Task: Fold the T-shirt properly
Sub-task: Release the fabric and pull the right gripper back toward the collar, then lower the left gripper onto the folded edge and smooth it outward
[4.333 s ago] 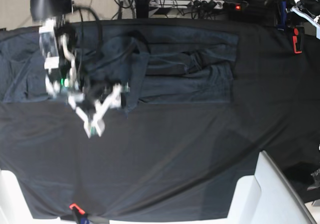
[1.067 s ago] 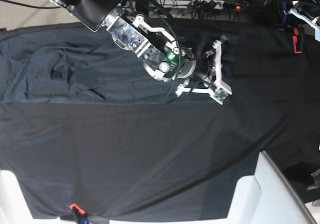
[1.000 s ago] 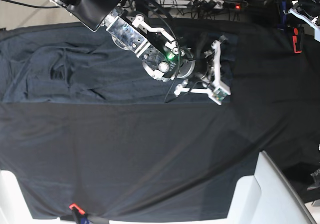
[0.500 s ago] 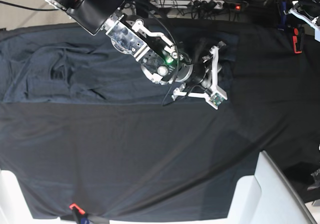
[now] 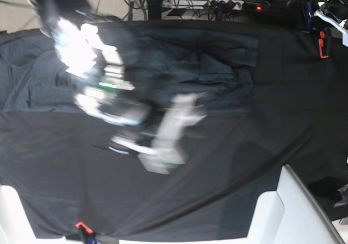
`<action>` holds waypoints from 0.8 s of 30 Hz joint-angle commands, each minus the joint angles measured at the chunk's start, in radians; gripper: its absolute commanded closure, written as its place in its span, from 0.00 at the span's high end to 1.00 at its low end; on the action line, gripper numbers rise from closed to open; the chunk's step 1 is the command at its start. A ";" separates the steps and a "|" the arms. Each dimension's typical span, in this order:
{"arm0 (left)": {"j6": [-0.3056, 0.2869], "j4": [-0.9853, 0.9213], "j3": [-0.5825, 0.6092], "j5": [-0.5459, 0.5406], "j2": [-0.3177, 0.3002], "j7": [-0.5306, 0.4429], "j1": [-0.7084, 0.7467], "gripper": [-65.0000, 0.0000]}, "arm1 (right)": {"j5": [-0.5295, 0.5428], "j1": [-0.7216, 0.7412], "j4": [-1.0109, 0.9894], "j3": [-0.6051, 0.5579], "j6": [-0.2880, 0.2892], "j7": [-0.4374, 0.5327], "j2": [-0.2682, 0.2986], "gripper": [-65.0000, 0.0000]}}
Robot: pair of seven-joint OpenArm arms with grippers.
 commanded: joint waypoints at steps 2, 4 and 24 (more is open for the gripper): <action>-0.077 0.043 -0.009 -0.016 -0.003 -0.013 -0.004 0.00 | 0.020 -0.072 0.019 0.108 0.014 0.075 0.003 0.67; -0.120 0.054 -0.010 -0.035 0.019 -0.007 -0.032 0.10 | 0.020 -0.142 0.014 0.183 0.018 0.117 0.006 0.68; -0.120 -0.231 0.312 -0.046 0.117 -0.011 -0.337 1.00 | 0.019 -0.285 -0.184 0.214 0.020 0.226 0.059 0.67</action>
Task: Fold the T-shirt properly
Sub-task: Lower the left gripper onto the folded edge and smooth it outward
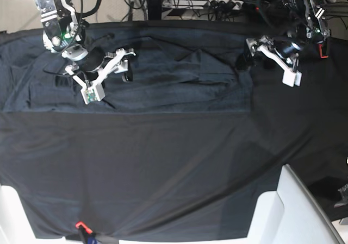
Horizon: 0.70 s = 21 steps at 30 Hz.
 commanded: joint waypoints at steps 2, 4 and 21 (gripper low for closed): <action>-0.003 -0.027 0.001 0.008 -0.011 0.007 -0.023 1.00 | 0.004 0.004 0.016 0.003 0.005 0.021 0.024 0.67; -0.003 -0.058 0.001 0.008 -0.011 0.007 -0.036 1.00 | 0.004 0.004 0.016 0.003 0.005 0.021 0.025 0.67; -0.003 -0.130 0.101 0.008 0.015 0.007 -0.064 0.93 | 0.004 0.010 0.016 0.003 0.005 0.021 0.027 0.67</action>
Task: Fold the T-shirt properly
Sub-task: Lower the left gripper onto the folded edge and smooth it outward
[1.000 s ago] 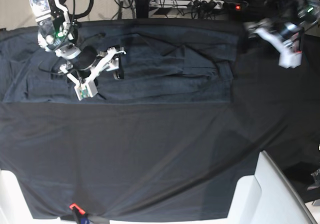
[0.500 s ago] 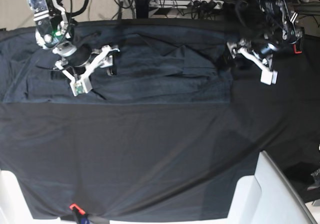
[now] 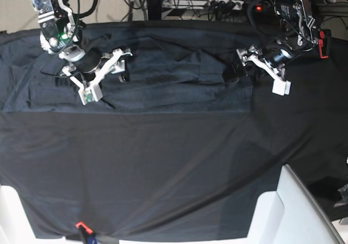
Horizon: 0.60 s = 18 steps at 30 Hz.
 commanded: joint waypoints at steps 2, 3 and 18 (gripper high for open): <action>0.017 -0.008 0.010 0.060 0.004 0.069 0.007 0.93 | 0.004 0.007 0.017 0.003 0.005 0.022 0.005 0.67; 0.017 -0.008 0.010 0.060 0.010 0.069 0.005 0.93 | 0.004 0.007 0.017 0.003 0.005 0.022 0.005 0.67; 0.017 -0.057 0.010 0.062 0.007 0.069 0.002 0.22 | 0.005 0.007 0.017 0.004 0.005 0.022 0.004 0.67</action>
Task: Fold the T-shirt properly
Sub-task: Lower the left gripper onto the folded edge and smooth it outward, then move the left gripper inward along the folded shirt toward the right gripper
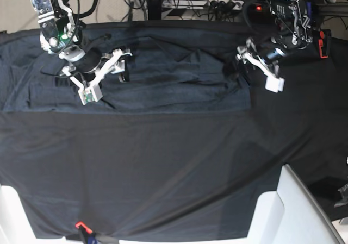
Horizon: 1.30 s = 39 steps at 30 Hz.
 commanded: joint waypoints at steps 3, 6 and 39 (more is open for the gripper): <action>0.015 0.002 0.002 0.081 -0.002 0.041 0.009 0.00 | 0.005 0.007 0.017 0.011 0.005 0.022 0.004 0.67; 0.015 0.003 -0.009 0.107 -0.004 0.041 -0.011 0.00 | 0.007 0.007 0.017 0.012 0.005 0.022 0.004 0.67; 0.386 0.726 0.239 0.110 -0.153 0.050 0.216 0.00 | 0.008 0.001 0.018 0.015 0.005 0.024 -0.012 0.67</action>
